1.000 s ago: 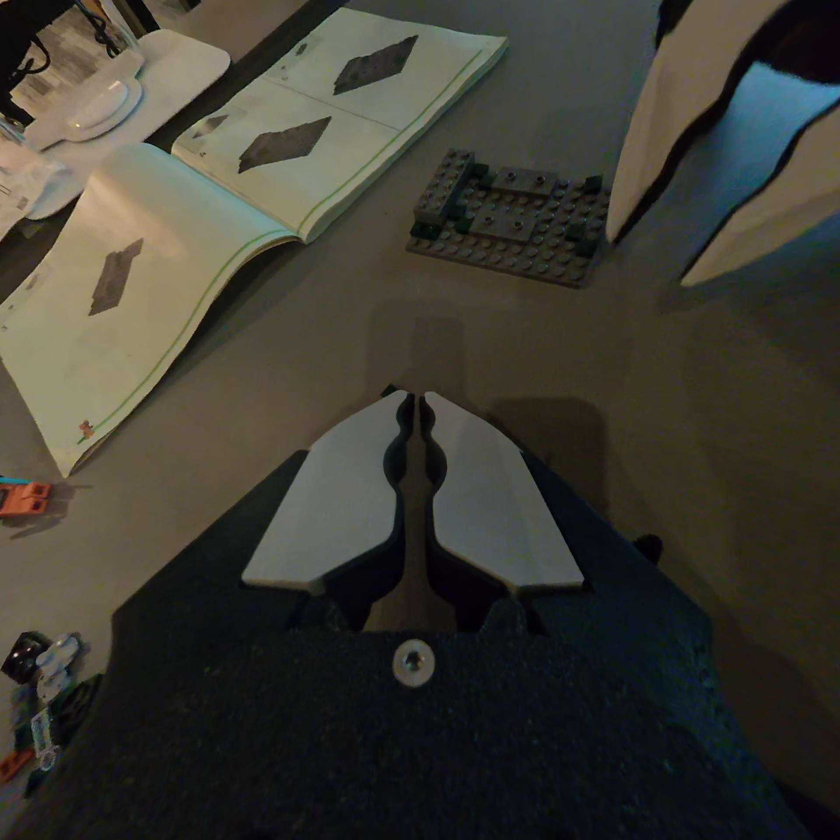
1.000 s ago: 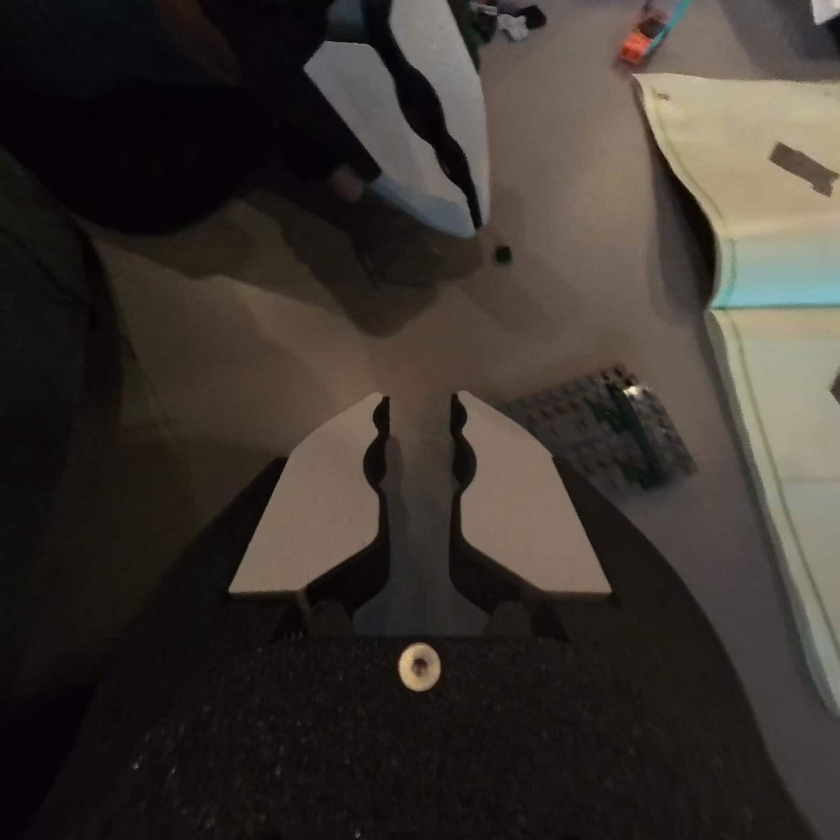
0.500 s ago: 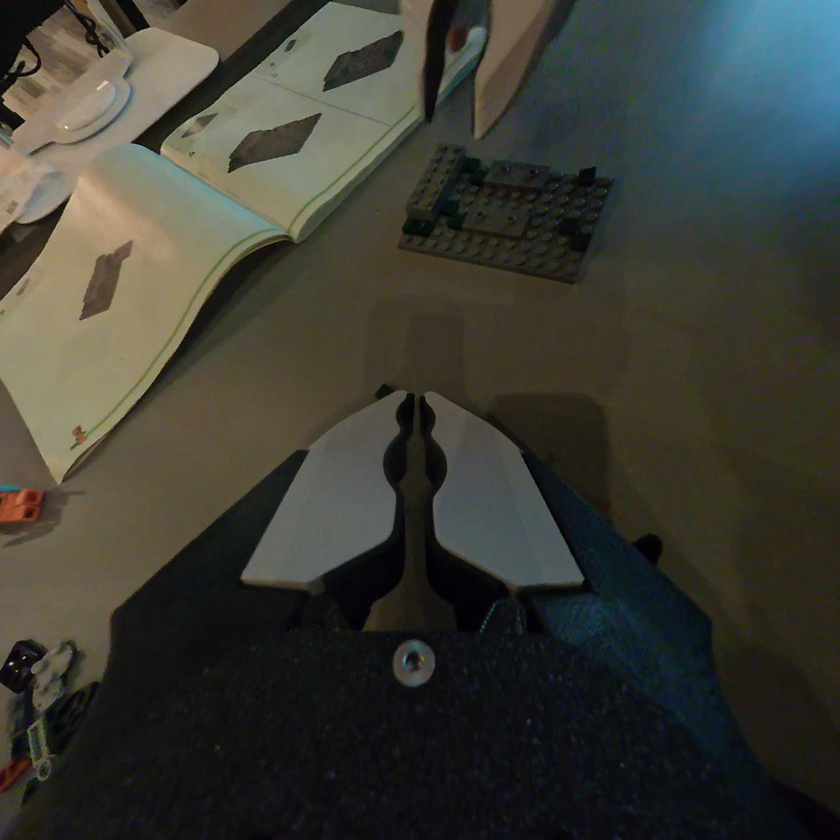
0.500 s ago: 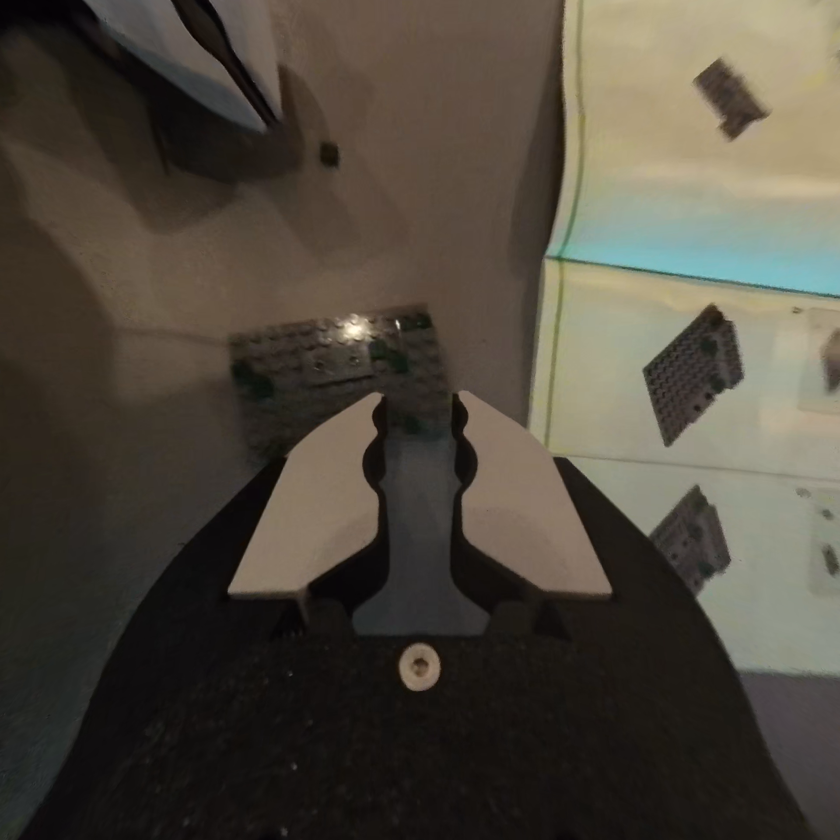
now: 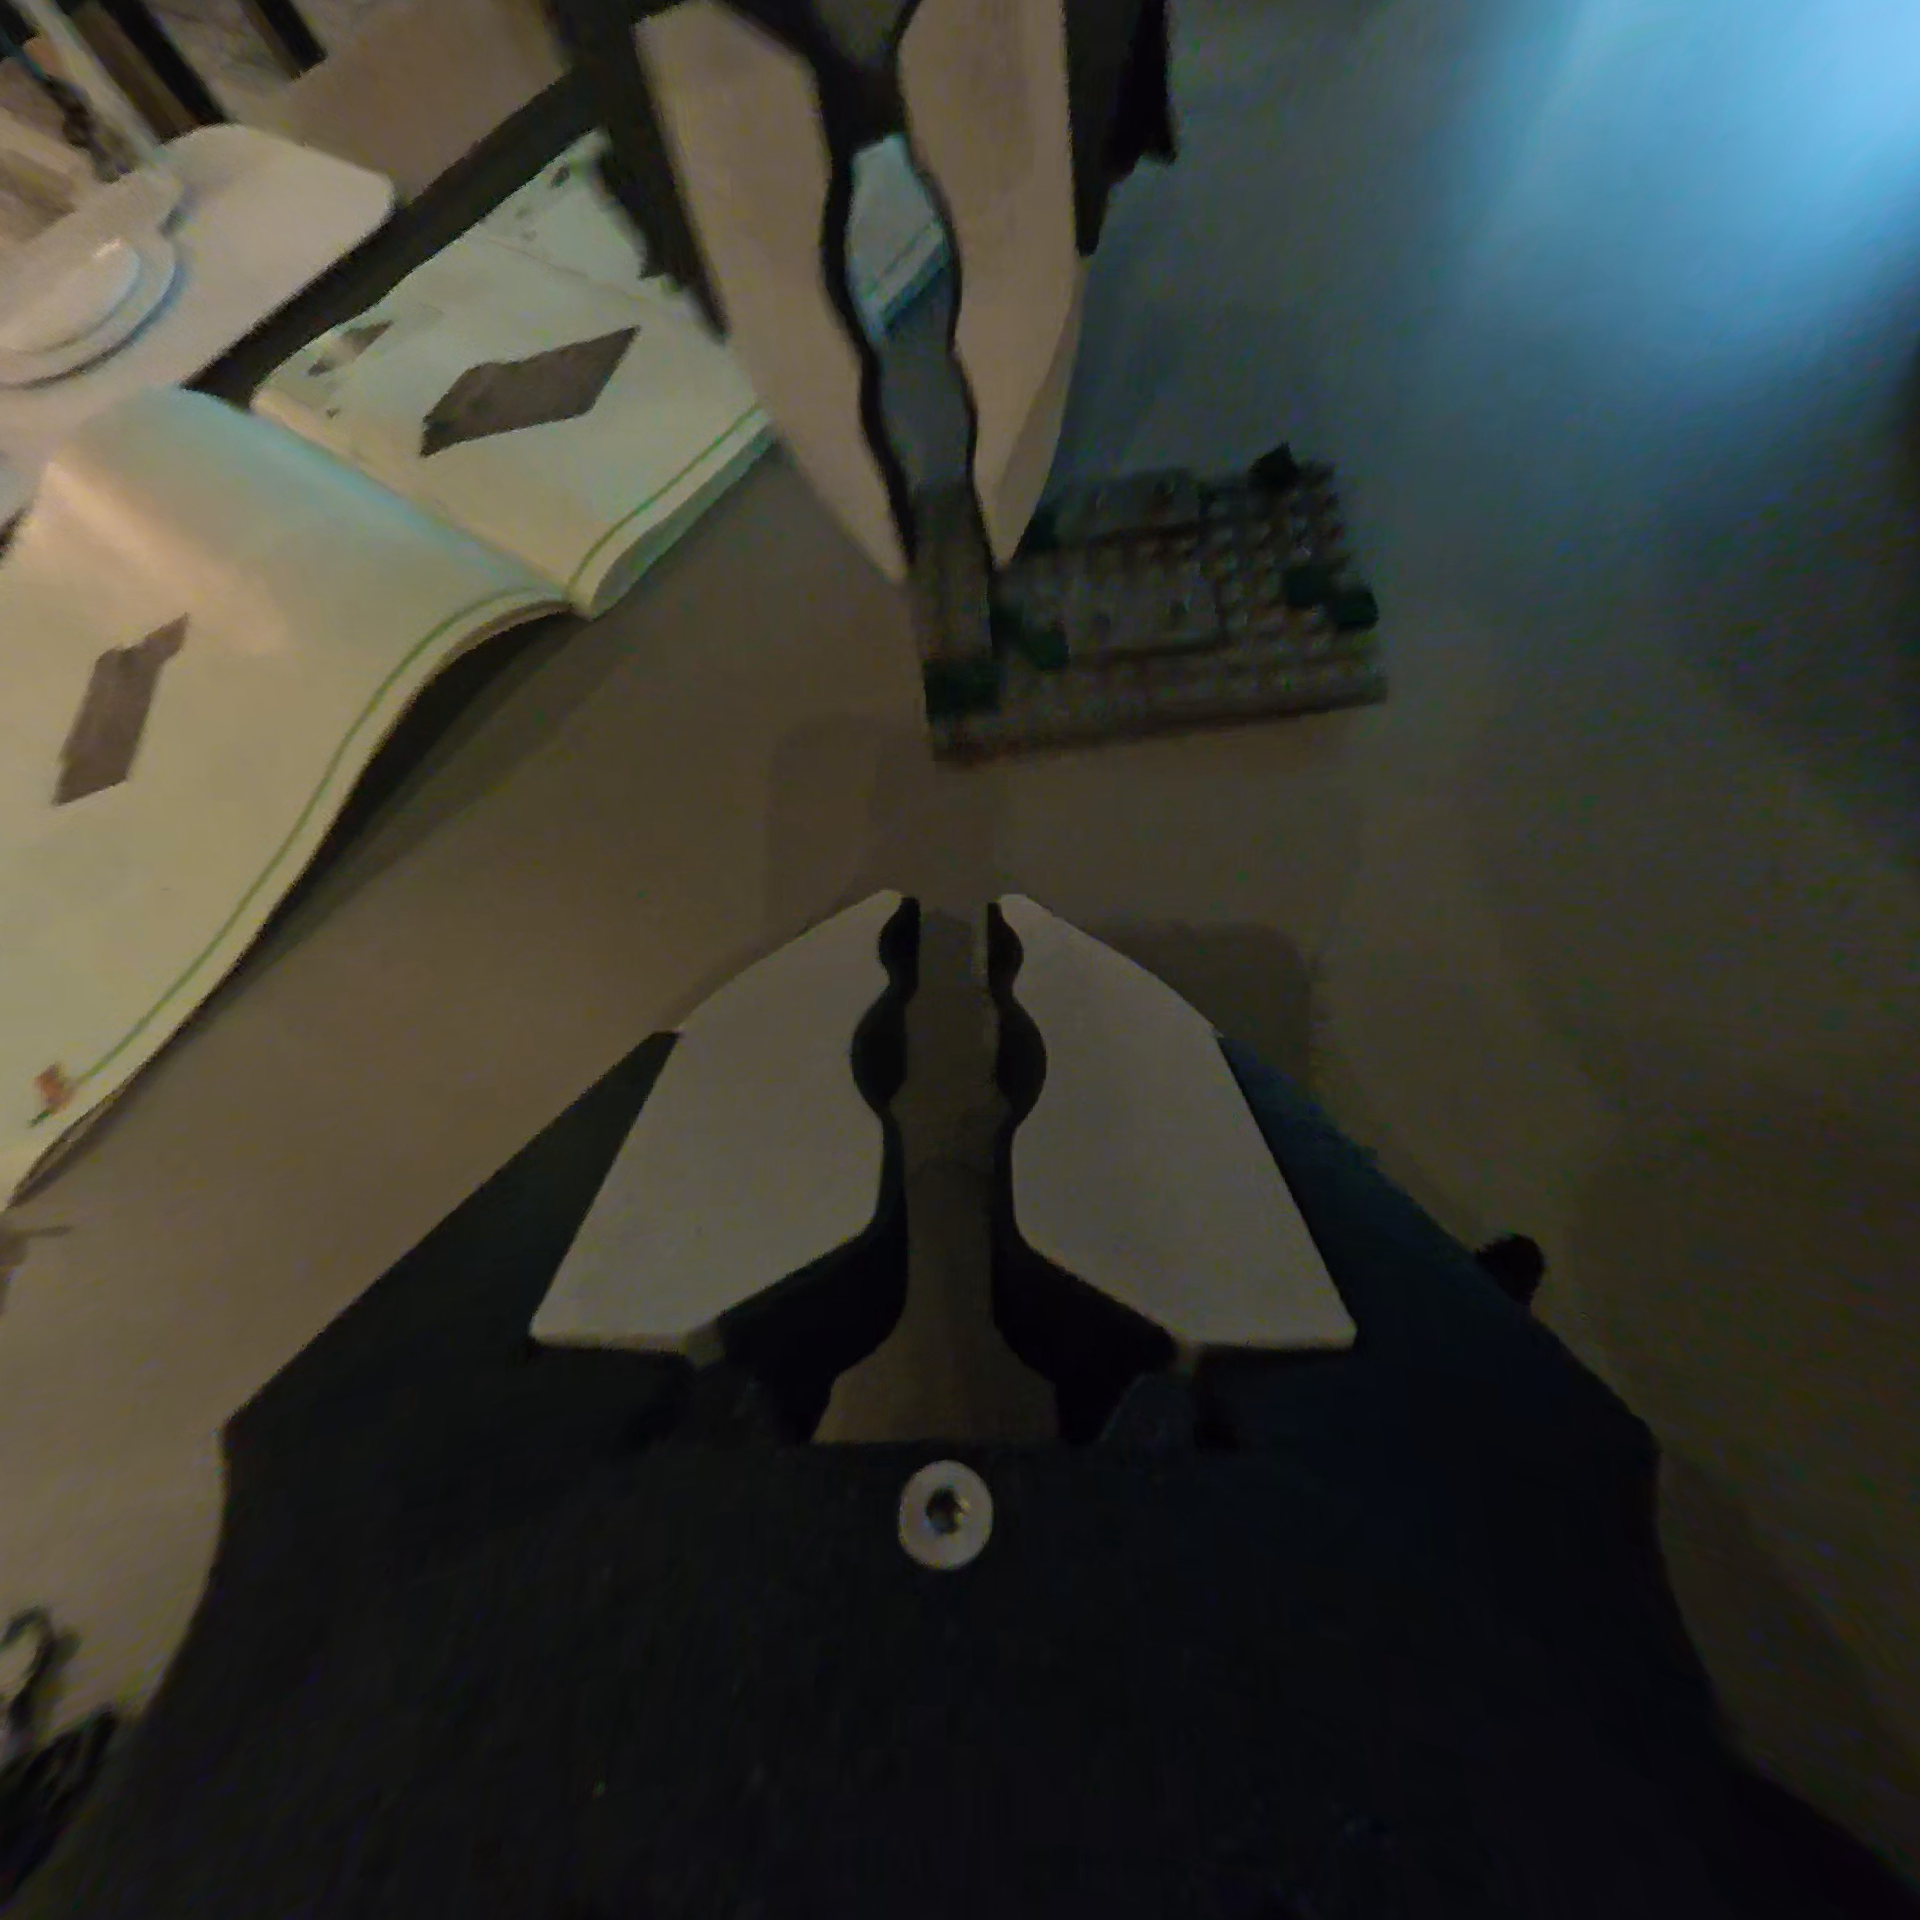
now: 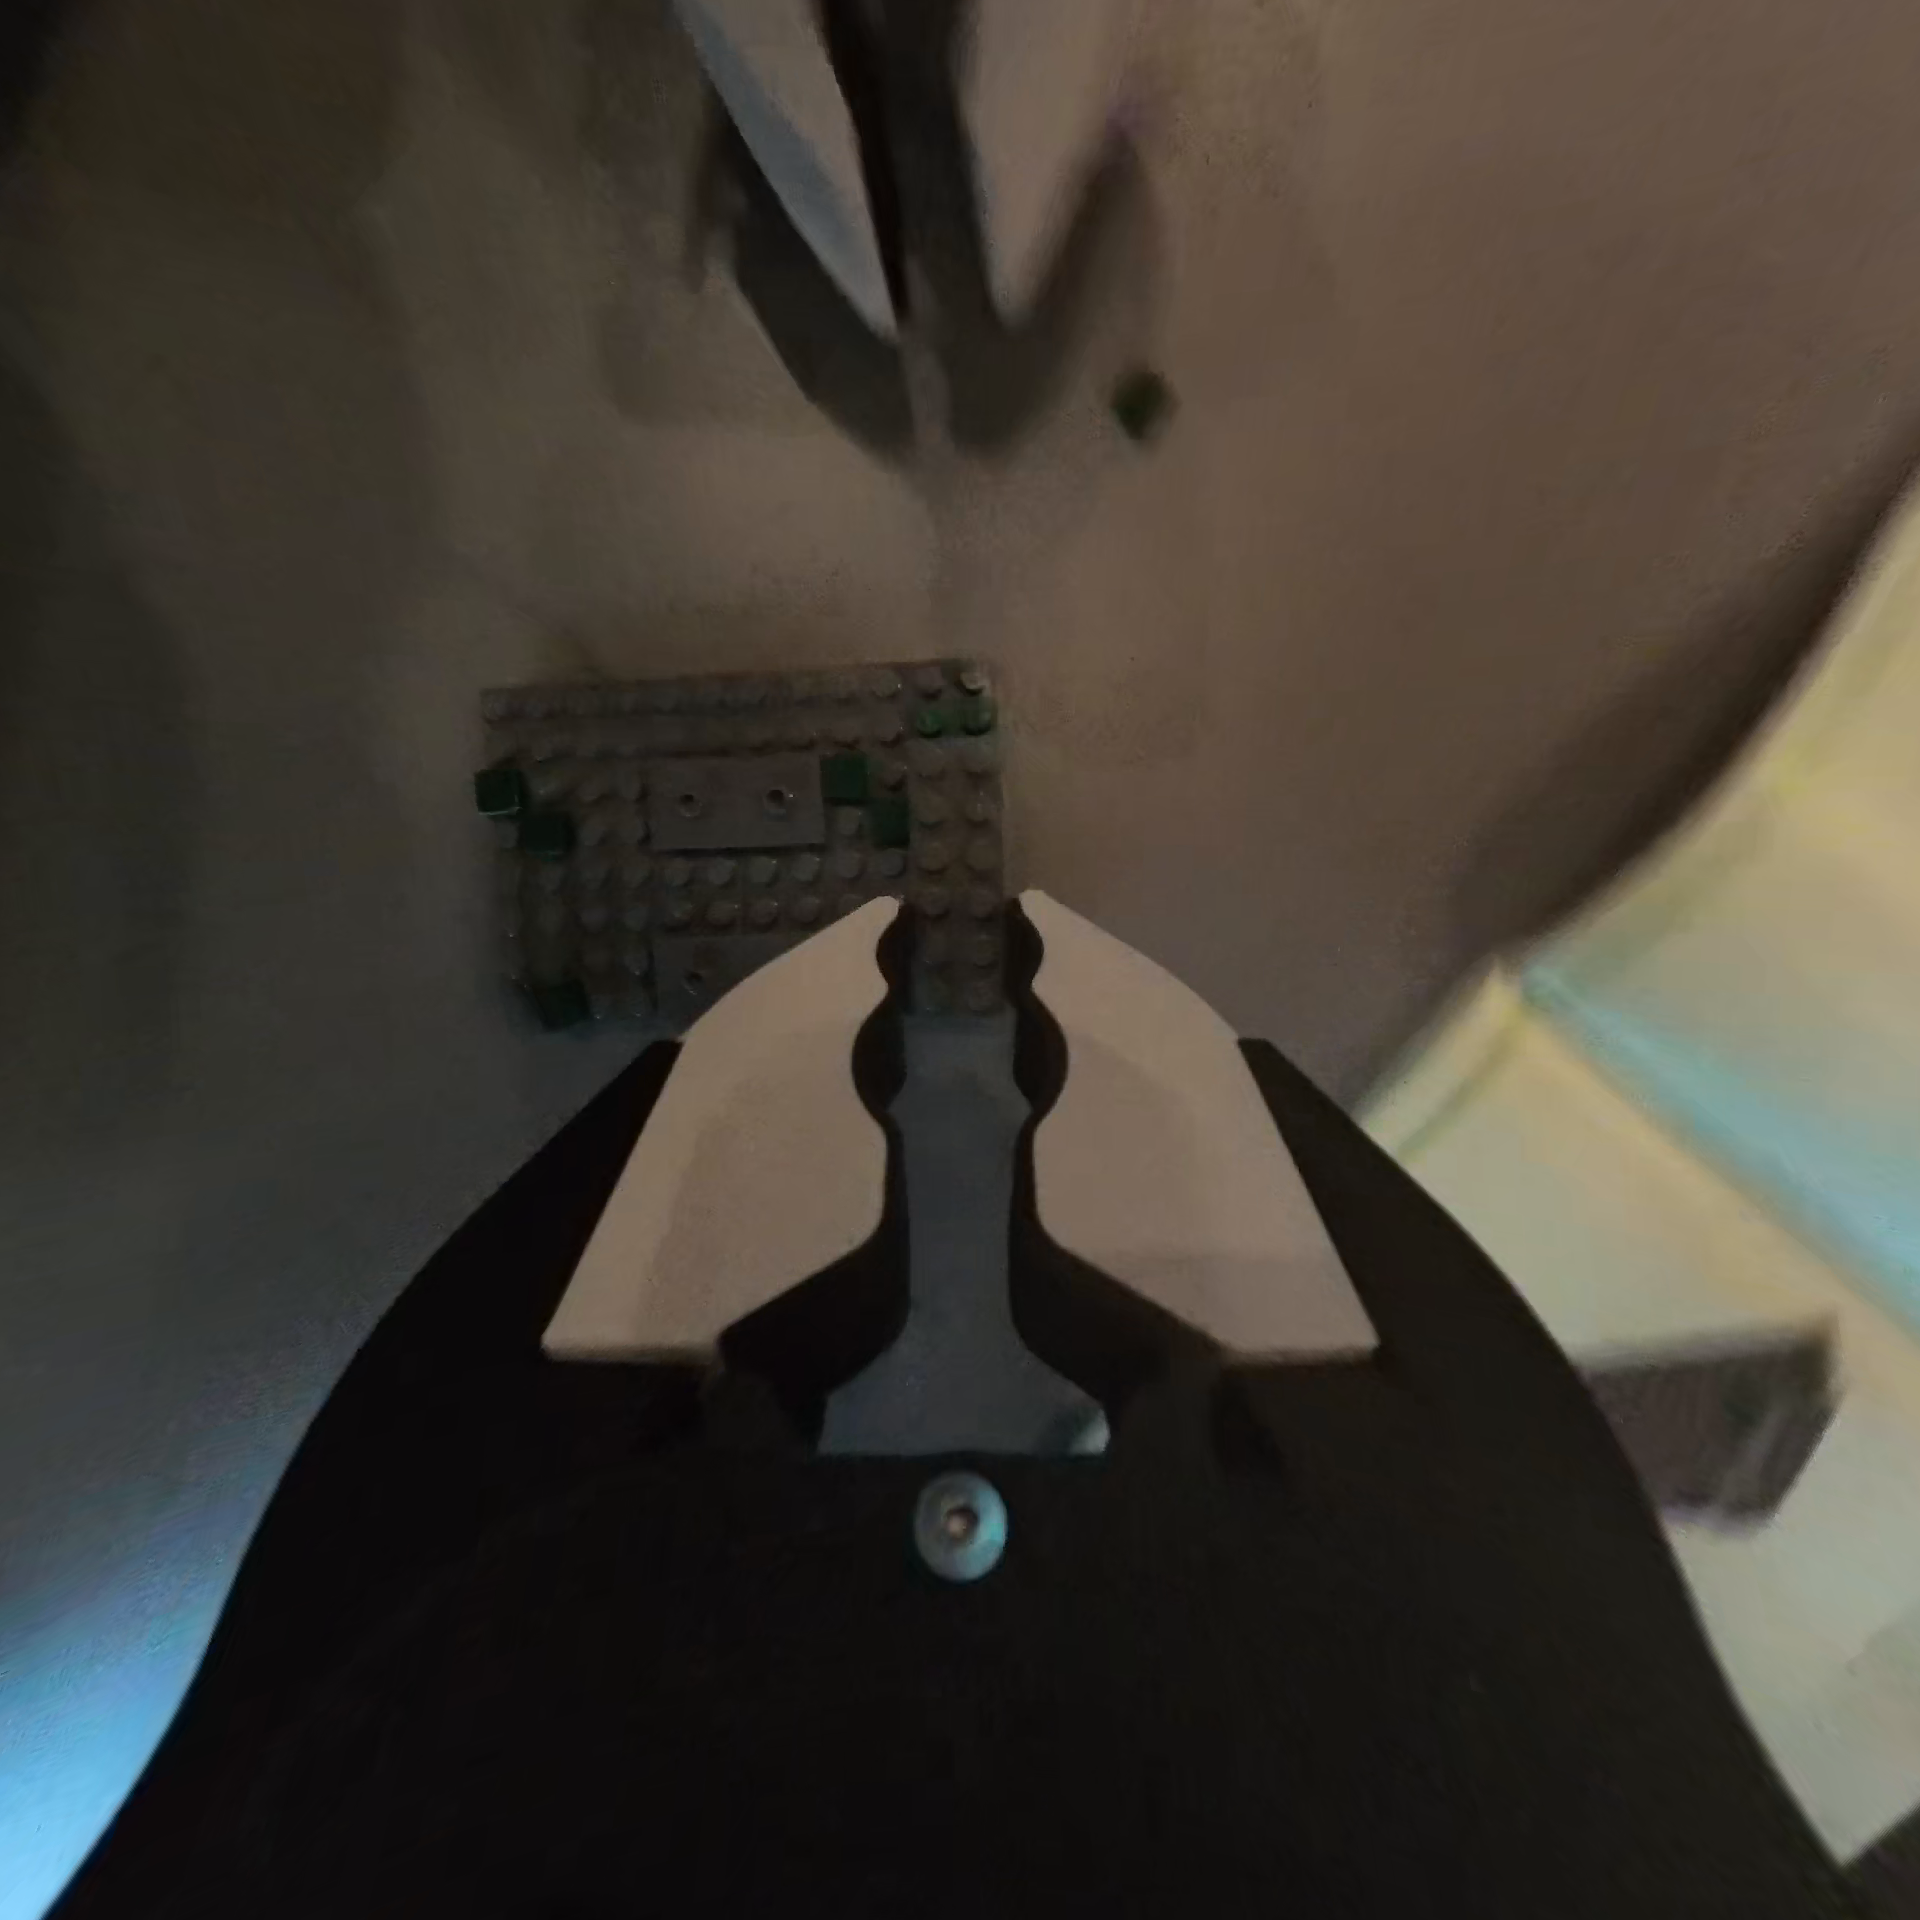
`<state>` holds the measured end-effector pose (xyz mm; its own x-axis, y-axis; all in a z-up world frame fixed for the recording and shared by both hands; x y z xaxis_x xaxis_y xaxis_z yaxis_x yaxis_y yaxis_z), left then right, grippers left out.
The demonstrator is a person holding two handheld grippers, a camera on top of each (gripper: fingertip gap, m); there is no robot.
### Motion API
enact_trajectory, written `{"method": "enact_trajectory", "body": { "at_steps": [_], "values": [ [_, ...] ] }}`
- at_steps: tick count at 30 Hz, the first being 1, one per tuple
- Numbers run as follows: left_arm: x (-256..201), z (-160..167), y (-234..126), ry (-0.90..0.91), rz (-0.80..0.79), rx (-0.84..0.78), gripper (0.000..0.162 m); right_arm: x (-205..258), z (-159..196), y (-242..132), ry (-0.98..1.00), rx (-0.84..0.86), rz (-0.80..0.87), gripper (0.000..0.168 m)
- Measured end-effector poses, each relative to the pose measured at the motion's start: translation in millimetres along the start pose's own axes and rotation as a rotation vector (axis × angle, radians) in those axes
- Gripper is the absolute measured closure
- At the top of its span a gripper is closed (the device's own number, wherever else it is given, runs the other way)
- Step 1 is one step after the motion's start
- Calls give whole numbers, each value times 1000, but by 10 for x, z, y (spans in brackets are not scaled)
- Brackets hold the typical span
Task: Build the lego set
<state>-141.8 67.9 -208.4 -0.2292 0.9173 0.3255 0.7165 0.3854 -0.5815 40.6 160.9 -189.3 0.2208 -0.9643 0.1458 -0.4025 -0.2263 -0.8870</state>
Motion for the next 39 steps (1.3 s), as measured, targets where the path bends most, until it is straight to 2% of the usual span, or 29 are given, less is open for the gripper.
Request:
{"method": "enact_trajectory", "body": {
  "at_steps": [7,12,16,19,22,28,33,36,39],
  "values": [
    [-15,-103,19,-34,105,16,142,152,-517,242,-272,88,-100,152],
    [-34,-124,-65,22,146,51,142,156,-603,387,-320,83,-152,152],
    [-31,-92,-102,57,207,78,139,146,-619,357,-305,59,-109,148],
    [-15,-100,-104,125,267,59,133,186,-554,171,-222,2,-56,132],
    [48,-118,-83,247,344,2,120,345,-399,-60,-82,-105,9,127],
    [220,-127,61,414,588,-104,88,1019,110,-202,217,-314,128,126],
    [302,-117,266,480,746,-64,66,1579,334,-154,365,-421,175,128],
    [299,-112,358,514,815,-28,65,1808,409,-113,430,-460,189,128],
    [303,-127,423,549,838,-22,72,1951,458,-74,473,-489,201,130]
  ]
}}
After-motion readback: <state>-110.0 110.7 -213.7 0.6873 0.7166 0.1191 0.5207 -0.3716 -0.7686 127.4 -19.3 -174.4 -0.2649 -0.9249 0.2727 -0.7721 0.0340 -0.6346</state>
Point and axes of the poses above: each gripper's, where its closed fingertips meet, y out along the fingers, z out of its underside, x = y × z across the jaws, the point moved 10 cm from there along -y, back along the fingers, and after that the axes turned 13 degrees about y, right-handed, at the moved point
